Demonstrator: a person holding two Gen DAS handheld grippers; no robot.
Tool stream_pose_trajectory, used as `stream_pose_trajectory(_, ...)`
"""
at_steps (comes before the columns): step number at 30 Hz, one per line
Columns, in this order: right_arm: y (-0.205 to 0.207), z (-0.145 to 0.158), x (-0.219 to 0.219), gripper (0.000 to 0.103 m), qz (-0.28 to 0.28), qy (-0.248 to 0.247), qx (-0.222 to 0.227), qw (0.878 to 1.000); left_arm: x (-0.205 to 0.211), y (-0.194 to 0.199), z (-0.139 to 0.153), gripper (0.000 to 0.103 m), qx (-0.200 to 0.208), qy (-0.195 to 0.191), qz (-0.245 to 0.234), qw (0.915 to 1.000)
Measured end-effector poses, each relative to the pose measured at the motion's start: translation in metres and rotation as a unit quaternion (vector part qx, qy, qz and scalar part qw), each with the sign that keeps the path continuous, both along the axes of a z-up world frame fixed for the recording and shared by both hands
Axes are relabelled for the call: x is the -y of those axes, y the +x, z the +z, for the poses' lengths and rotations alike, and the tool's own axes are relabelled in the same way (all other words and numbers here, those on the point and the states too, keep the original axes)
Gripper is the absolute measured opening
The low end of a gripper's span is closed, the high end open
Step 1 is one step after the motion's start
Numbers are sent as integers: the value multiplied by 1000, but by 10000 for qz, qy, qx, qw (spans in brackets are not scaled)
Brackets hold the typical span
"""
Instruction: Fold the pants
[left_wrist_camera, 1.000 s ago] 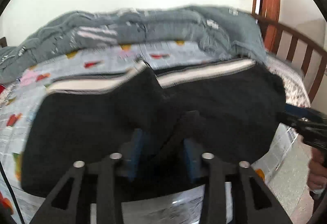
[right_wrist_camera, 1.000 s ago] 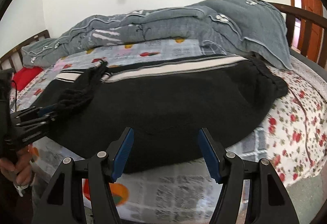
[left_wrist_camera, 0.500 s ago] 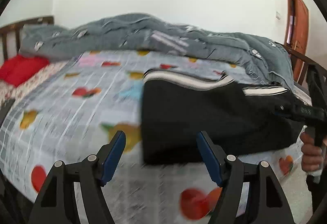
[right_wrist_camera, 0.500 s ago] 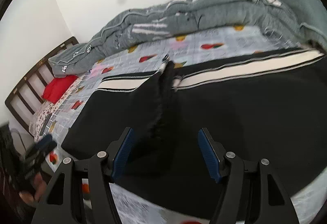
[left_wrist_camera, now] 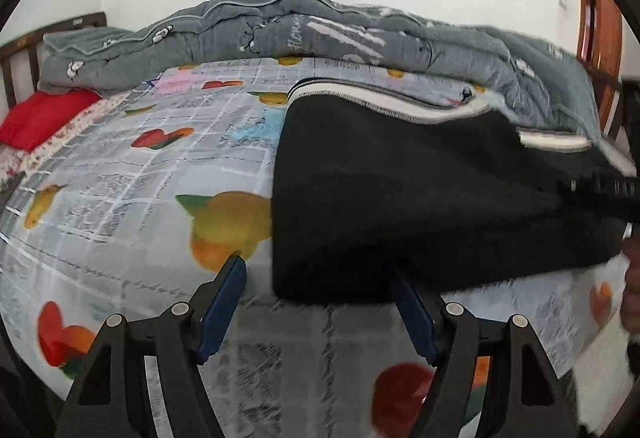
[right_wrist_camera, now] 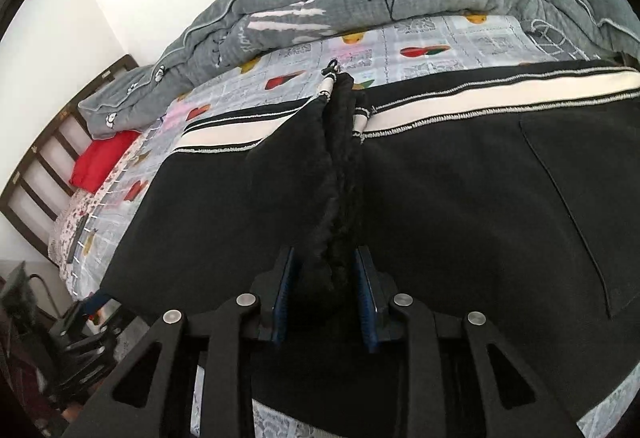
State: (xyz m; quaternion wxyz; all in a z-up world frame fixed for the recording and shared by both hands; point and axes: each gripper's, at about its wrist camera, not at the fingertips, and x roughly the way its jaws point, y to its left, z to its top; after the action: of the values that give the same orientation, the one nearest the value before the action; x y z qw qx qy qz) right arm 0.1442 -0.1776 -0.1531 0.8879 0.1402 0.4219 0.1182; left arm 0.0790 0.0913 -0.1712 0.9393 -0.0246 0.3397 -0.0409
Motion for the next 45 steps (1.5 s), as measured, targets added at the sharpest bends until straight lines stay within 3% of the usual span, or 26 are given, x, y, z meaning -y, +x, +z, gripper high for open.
stream_pose_trajectory(3,-2,0,2,35,0,-25,3,10000,-2,5,2,72,26,-234,70,9997)
stream_pose_trajectory(8,1,-3,-2,35,-2,-81,-30,10000,-7,4,1,73,42,-174,135,9997)
stream_pose_trajectory(12,2,-3,-5,36,9,-167,-5,9999,-31,-1,-2,73,24,-272,458,9986)
stream_pose_trajectory(16,2,-3,-7,37,23,-235,18,9997,-50,-2,-6,72,-65,-594,511,9969)
stream_pose_trajectory(26,2,-4,-9,42,18,-218,1,9998,-21,10,-6,70,95,-226,385,9990)
stream_pose_trajectory(31,8,-6,-10,44,-30,-112,2,9999,-34,2,-8,73,209,-139,514,9984)
stream_pose_trajectory(34,15,-7,-14,44,-69,-165,38,9998,-47,-2,-9,73,185,-291,507,9981)
stream_pose_trajectory(35,18,-7,-16,40,-82,-212,52,9997,-50,-2,-9,73,171,-332,505,9980)
stream_pose_trajectory(36,20,-7,-18,25,-118,-280,78,9995,-52,-3,-9,73,162,-349,497,9980)
stream_pose_trajectory(40,21,-2,-10,19,-55,7,113,9999,-51,-7,-10,73,169,-289,492,9982)
stream_pose_trajectory(45,1,25,6,16,-69,340,474,9983,-47,-10,-8,74,158,-220,424,9987)
